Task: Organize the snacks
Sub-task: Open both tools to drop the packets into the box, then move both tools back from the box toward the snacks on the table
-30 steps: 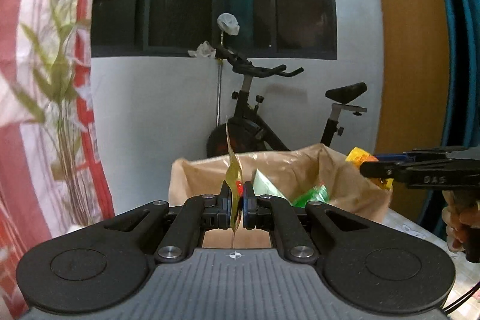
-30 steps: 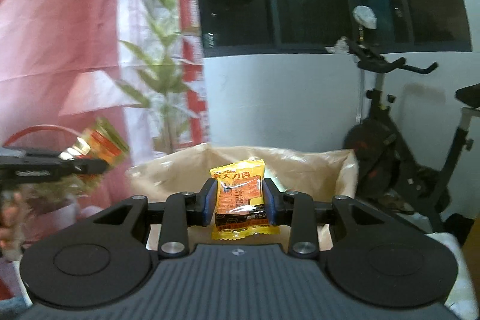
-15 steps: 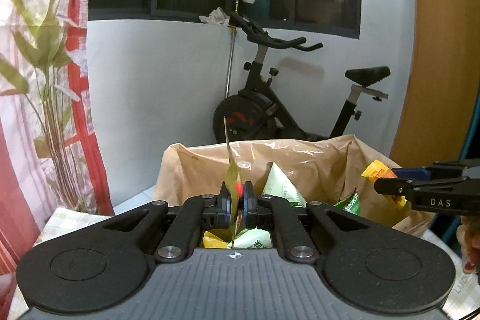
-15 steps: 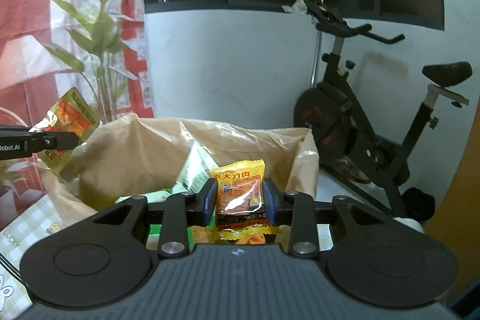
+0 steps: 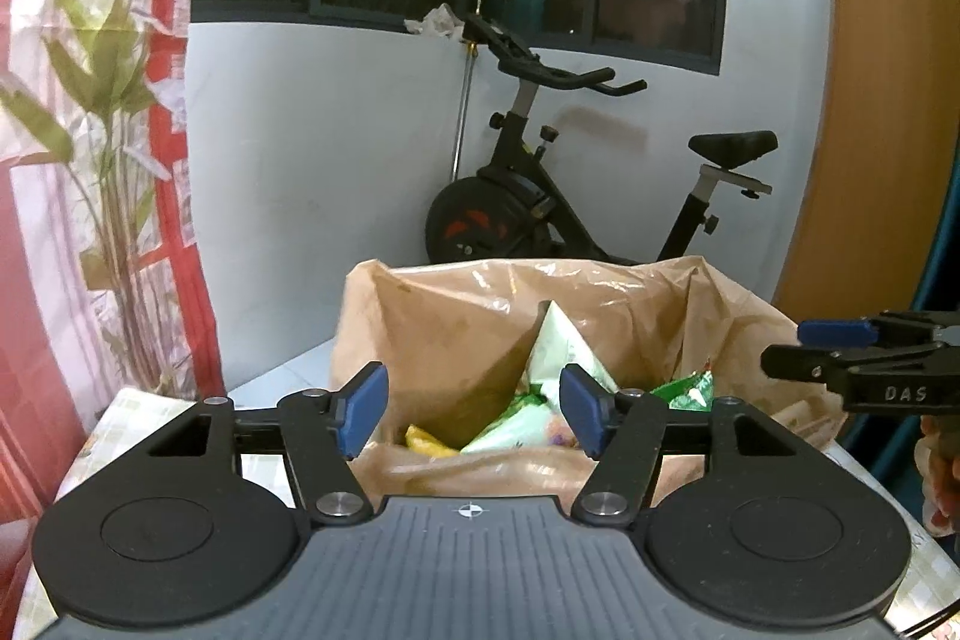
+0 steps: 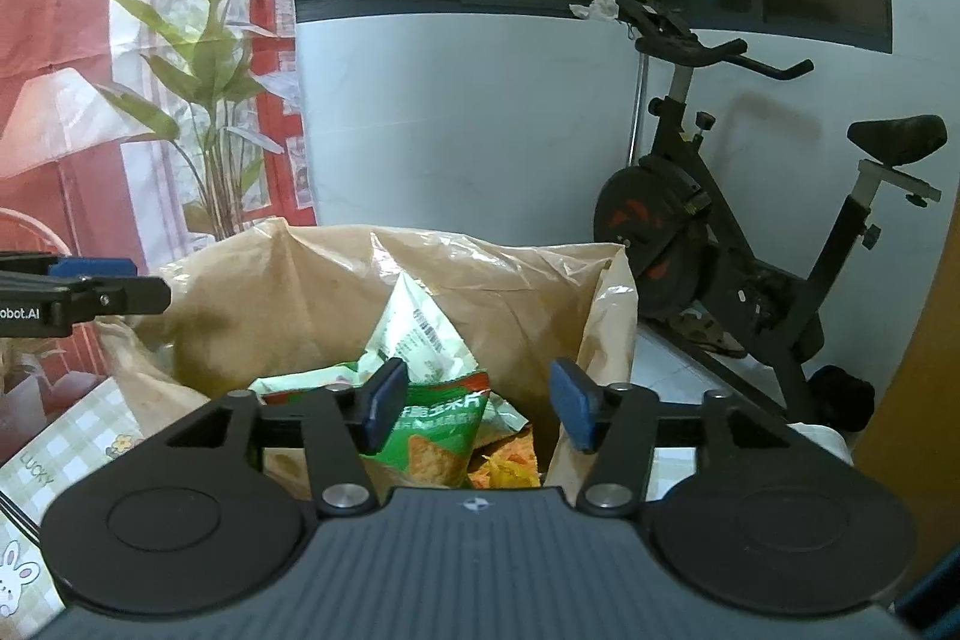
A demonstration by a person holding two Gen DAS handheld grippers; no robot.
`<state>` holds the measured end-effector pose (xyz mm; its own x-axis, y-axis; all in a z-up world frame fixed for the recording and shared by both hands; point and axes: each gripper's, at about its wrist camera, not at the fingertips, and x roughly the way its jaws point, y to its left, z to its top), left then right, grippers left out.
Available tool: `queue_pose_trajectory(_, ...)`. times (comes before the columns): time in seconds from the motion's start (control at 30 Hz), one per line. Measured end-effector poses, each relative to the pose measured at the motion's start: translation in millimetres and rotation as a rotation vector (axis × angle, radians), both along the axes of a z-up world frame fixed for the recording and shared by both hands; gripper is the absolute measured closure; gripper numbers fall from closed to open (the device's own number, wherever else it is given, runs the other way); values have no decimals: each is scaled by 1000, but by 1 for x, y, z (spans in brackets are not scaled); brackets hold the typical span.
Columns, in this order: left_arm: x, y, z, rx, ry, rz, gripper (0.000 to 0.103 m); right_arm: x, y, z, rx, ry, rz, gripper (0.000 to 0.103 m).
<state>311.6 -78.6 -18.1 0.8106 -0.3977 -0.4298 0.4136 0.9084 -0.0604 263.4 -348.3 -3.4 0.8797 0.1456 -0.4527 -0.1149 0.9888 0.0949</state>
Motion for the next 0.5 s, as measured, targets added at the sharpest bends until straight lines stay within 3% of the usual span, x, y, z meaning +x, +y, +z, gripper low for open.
queue_pose_trajectory(0.5, -43, 53, 11, -37, 28, 56, 14, -41, 18, 28, 51, -81, 43, 4)
